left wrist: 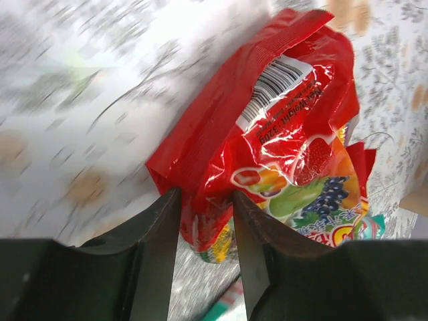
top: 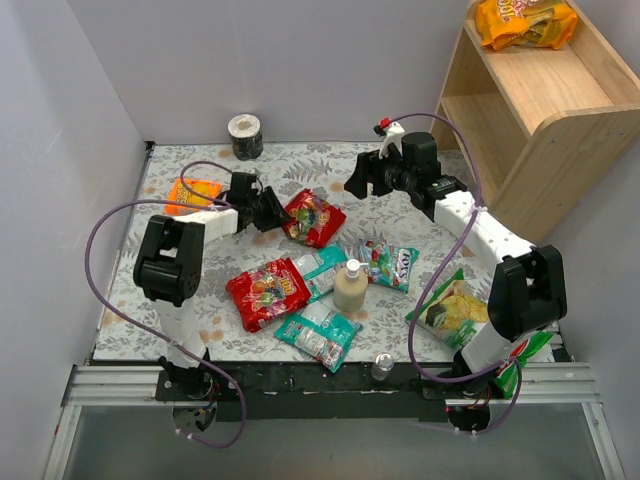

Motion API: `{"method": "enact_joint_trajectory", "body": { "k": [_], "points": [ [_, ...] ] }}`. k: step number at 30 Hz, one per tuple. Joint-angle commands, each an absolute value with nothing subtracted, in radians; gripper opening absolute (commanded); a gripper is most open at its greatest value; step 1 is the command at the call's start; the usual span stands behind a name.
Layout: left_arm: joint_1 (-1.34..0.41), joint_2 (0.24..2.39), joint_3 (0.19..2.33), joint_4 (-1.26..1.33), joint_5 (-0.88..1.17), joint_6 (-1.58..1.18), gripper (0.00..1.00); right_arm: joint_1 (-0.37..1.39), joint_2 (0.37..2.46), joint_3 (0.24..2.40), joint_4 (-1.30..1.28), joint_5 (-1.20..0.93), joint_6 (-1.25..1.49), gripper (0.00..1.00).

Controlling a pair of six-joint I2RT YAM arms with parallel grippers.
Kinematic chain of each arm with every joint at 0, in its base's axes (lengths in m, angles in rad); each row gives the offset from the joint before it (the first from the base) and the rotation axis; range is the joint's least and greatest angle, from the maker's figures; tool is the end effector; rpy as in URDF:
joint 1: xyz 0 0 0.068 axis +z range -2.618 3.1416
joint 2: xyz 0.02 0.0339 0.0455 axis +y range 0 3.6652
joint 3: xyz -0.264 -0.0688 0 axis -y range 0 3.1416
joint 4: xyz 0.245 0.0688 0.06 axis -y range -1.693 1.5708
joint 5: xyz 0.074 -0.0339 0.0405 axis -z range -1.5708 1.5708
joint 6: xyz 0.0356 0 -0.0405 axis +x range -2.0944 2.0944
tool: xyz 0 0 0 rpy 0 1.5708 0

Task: Place and organize the candy bags onto the shelf

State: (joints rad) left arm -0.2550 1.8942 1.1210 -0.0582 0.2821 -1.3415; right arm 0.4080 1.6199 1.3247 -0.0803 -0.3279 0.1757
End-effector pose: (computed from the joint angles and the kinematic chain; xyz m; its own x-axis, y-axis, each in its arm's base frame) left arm 0.3788 -0.1090 0.1557 -0.5752 -0.8166 0.0471 -0.5999 0.3820 -0.7030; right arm 0.3489 0.1633 0.3238 -0.4452 -0.0122 -0.8954 -0.5818 0.7640 0.2789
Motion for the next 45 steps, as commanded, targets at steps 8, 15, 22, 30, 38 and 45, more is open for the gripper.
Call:
{"method": "enact_joint_trajectory", "body": {
  "k": [8,15,22,30,38,45],
  "points": [
    [-0.356,2.083,1.377,0.083,0.411,-1.209,0.54,0.376,1.784,1.403,-0.13,-0.273,0.183,0.83],
    [-0.367,1.984,1.371,0.072,0.348,-1.204,0.74,0.296,1.859,1.433,-0.107,-0.351,0.215,0.87],
    [-0.367,1.908,1.321,0.054,0.31,-1.221,0.86,0.284,1.999,1.502,-0.06,-0.53,0.184,0.9],
    [-0.367,1.842,1.33,-0.056,0.241,-1.204,0.98,0.278,2.112,1.574,-0.04,-0.594,0.195,0.97],
    [-0.377,1.821,1.393,-0.173,0.176,-1.209,0.98,0.259,2.169,1.578,-0.011,-0.673,0.207,0.98],
    [-0.396,1.799,1.387,-0.201,0.094,-1.198,0.98,0.258,2.229,1.58,0.028,-0.774,0.227,0.98]
  ]
}}
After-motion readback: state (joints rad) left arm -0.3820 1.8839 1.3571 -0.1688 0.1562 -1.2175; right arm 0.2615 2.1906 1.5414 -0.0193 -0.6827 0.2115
